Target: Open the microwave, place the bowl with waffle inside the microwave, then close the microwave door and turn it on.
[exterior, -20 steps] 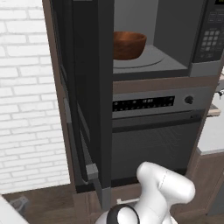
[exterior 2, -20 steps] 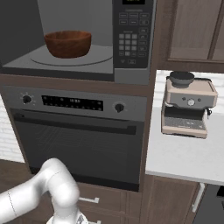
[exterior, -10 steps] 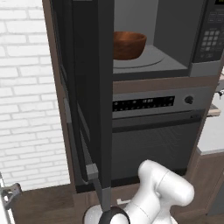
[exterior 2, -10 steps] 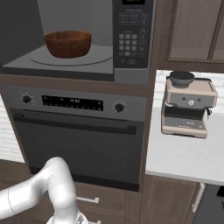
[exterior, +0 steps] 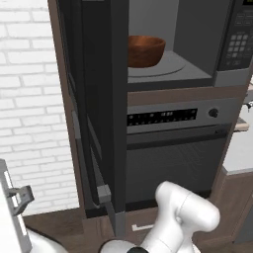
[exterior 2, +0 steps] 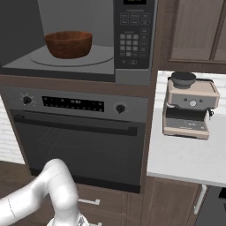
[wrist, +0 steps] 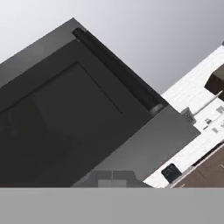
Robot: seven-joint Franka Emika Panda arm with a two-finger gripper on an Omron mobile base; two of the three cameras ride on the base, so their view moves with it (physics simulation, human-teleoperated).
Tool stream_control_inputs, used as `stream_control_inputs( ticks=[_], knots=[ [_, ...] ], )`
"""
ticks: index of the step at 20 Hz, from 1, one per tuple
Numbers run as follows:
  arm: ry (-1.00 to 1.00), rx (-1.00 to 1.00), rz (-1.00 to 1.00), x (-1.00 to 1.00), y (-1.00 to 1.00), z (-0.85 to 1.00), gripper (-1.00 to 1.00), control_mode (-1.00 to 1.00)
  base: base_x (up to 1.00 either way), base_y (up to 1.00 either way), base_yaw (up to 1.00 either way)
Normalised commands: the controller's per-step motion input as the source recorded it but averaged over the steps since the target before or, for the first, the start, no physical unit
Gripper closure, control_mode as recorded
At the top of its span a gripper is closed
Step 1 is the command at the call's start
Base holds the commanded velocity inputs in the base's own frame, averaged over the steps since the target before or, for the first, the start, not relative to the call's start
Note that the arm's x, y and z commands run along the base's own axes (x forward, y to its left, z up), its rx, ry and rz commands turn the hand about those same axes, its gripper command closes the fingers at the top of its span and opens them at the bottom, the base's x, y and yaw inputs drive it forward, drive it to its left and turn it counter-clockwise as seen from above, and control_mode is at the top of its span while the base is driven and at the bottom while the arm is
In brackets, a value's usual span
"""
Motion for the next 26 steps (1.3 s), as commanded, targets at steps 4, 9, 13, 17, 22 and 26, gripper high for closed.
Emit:
stream_control_inputs(
  ticks=[4, 9, 13, 17, 22, 26],
  knots=[
    [-0.36, -0.13, -0.07, -0.08, -0.91, 0.38, 1.0, -1.0, 0.0, 0.0, 0.0],
    [-0.26, 0.0, 0.0, -0.04, -1.0, 0.49, 1.0, -1.0, 0.0, 0.0, 0.0],
    [-0.29, 0.01, 0.0, -0.03, -0.95, 0.65, 1.0, -1.0, 0.0, 0.0, 0.0],
    [-0.2, 0.1, 0.0, -0.02, -0.98, 0.83, 1.0, -1.0, 0.0, 0.0, 0.0],
    [-0.13, 0.19, 0.03, 0.0, -0.95, 0.64, 1.0, -1.0, 0.0, 0.0, 0.0],
    [0.08, 0.31, 0.12, 0.02, -0.93, 0.37, 1.0, -1.0, 0.0, 0.0, 0.0]
  ],
)
